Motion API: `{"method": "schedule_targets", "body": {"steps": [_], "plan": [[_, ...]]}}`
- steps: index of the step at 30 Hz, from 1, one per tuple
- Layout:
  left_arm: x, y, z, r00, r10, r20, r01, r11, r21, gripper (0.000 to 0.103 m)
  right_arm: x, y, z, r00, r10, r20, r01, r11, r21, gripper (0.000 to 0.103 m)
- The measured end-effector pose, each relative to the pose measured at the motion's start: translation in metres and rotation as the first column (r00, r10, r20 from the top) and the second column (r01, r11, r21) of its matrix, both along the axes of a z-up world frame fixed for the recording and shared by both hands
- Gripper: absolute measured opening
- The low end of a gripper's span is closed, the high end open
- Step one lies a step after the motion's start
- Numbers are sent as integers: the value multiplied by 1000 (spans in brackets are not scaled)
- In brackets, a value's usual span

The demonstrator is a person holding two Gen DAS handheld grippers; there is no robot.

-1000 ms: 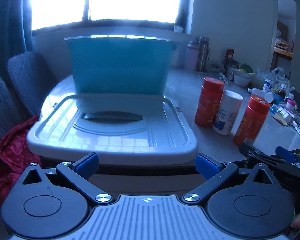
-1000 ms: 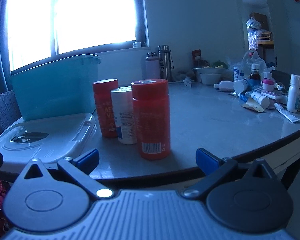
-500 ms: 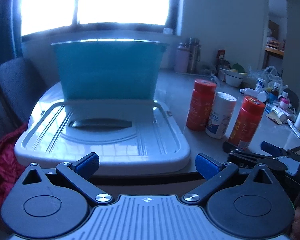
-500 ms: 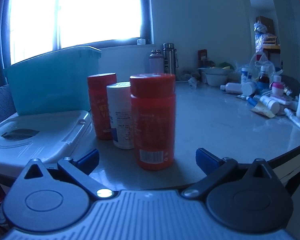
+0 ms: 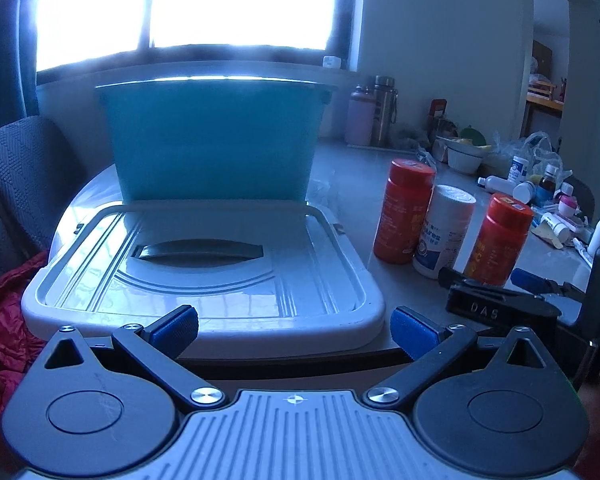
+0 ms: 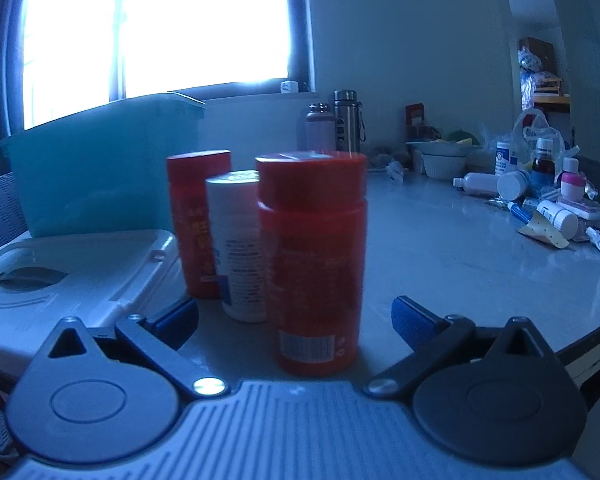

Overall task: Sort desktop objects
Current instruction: 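Close the right tool on the taller red bottle while the left tool approaches the other red bottle, then lift the red bottle with the right tool while the left tool grasps the other red bottle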

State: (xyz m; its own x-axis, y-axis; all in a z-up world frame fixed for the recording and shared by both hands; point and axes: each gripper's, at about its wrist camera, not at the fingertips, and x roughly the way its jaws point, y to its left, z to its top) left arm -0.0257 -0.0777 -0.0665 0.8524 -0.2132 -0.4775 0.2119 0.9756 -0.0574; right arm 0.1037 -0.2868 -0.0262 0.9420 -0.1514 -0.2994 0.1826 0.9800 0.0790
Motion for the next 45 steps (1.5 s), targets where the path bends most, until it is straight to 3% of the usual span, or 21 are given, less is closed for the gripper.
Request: {"method": "schedule_targets", "body": {"steps": [5, 7, 10, 27, 45], "plan": [[5, 0, -5, 1000, 9, -21, -9, 1000, 1, 103, 10, -8, -5, 1000, 12, -7, -11, 999, 32, 99], [7, -1, -6, 1000, 11, -24, -11, 1000, 0, 103, 14, -11, -6, 1000, 15, -11, -15, 999, 48, 88], [10, -4, -7, 999, 9, -31, -9, 1000, 0, 103, 17, -16, -5, 999, 47, -6, -47, 996, 80, 50], [16, -8, -6, 1000, 2, -20, -2, 1000, -16, 103, 9, -5, 3, 994, 107, -31, -105, 994, 41, 50], [23, -33, -1, 998, -57, 12, 58, 998, -17, 103, -10, -13, 16, 998, 57, -24, -56, 997, 53, 50]]}}
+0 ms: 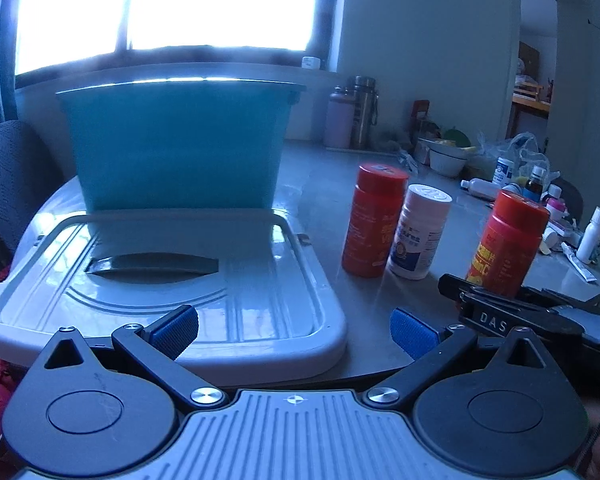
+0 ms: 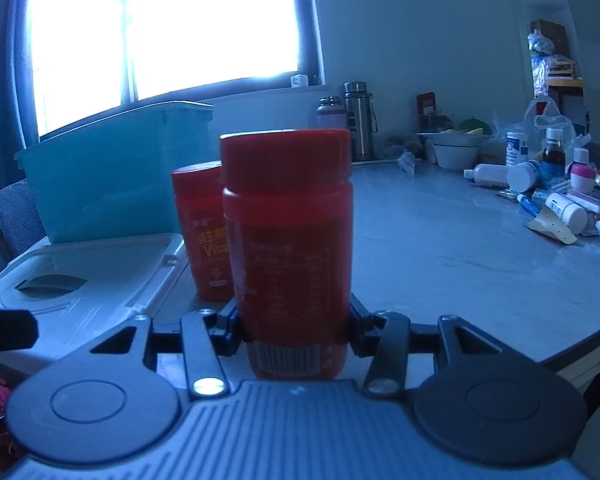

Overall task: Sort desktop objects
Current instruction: 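Lift the red bottle with the right tool while the left tool grasps the other red bottle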

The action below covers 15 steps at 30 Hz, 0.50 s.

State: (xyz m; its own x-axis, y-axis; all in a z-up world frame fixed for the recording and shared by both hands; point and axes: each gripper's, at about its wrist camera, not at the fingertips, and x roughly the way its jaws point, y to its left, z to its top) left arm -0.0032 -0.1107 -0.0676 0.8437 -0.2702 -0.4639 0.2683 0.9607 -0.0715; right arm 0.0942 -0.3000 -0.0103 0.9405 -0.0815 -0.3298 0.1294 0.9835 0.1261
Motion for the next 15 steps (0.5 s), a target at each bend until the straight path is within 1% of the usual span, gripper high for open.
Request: {"method": "schedule_targets", "body": {"steps": [3, 6, 10, 15], "plan": [[3, -7, -2, 1000, -15, 7, 15, 1000, 0, 103, -8, -3, 0, 1000, -19, -6, 19, 1000, 8, 50], [7, -14, -4, 999, -33, 14, 33, 999, -13, 103, -16, -6, 1, 999, -31, -16, 31, 1000, 0, 50], [11, -26, -6, 998, -51, 37, 51, 999, -8, 103, -20, -8, 1, 999, -47, -20, 47, 999, -9, 50], [24, -39, -7, 997, -50, 65, 51, 998, -21, 103, -26, -13, 1, 997, -80, -6, 80, 997, 18, 50]]}}
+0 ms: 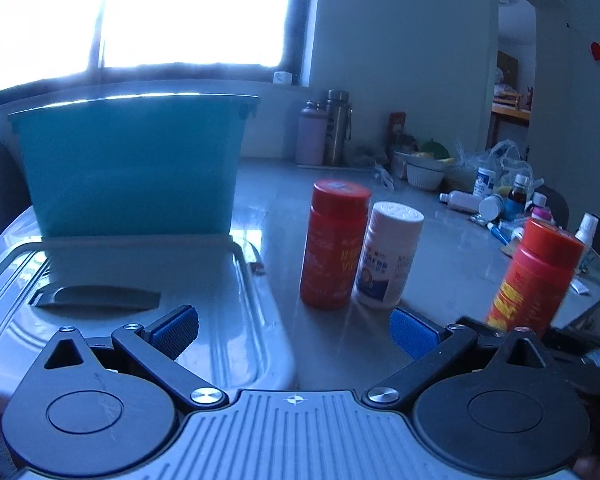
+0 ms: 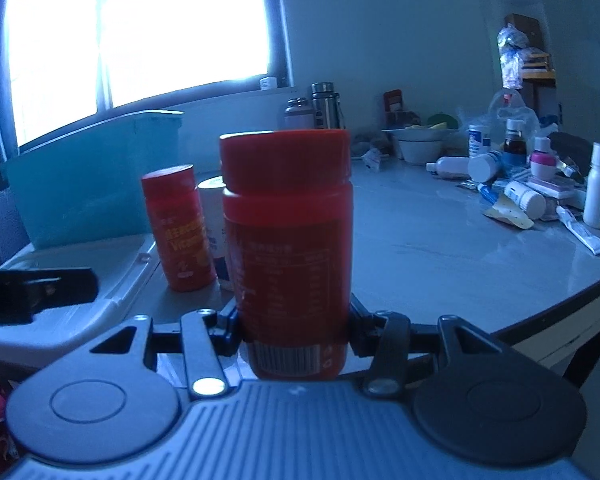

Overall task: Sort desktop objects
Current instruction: 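Lift the red bottle with the right tool while the left tool grasps the other red bottle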

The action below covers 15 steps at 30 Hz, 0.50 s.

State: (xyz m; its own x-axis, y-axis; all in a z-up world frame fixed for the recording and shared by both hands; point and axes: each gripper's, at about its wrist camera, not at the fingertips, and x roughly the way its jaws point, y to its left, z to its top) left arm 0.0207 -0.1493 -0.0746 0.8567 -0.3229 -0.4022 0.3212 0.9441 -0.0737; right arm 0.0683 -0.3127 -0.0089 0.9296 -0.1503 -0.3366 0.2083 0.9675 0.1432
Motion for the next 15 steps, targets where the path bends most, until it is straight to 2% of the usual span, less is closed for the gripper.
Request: {"method": "schedule_targets", "body": {"steps": [15], "plan": [[33, -20, -7, 1000, -30, 6, 30, 1000, 4, 103, 4, 4, 0, 1000, -8, -12, 8, 1000, -12, 50]]}}
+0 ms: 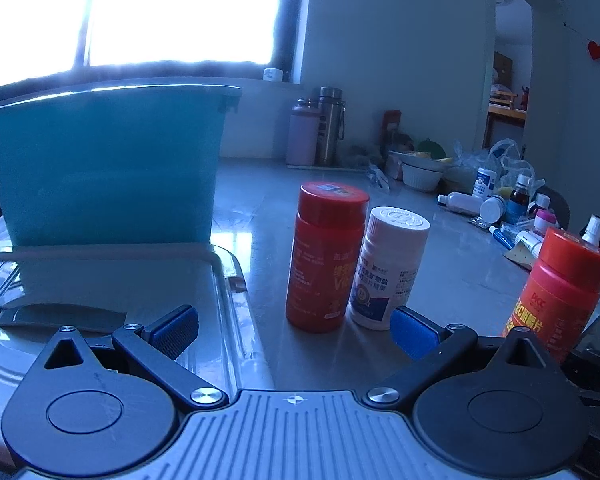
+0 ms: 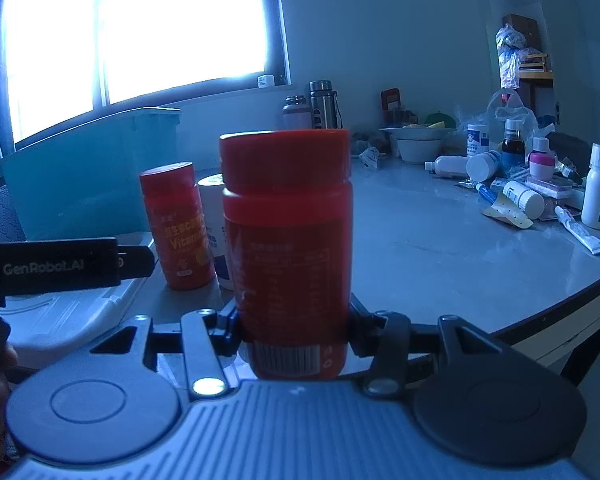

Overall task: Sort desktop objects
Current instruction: 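Lift the red bottle with the right tool while the left tool grasps the other red bottle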

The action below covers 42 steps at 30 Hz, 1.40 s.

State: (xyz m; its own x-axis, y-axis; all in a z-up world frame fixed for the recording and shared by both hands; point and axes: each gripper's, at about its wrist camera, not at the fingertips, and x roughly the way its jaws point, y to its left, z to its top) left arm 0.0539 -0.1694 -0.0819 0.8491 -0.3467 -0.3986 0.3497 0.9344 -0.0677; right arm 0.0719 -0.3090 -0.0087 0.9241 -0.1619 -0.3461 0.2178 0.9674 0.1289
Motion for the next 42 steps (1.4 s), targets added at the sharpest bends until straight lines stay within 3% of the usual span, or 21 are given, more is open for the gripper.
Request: {"method": "schedule_targets", "body": {"steps": [25, 42], "plan": [[26, -11, -2, 1000, 13, -11, -13, 1000, 28, 103, 6, -7, 8, 1000, 6, -11, -6, 999, -40, 50], [54, -30, -4, 1000, 3, -9, -3, 999, 55, 103, 6, -14, 1, 1000, -3, -24, 3, 1000, -14, 50]]}}
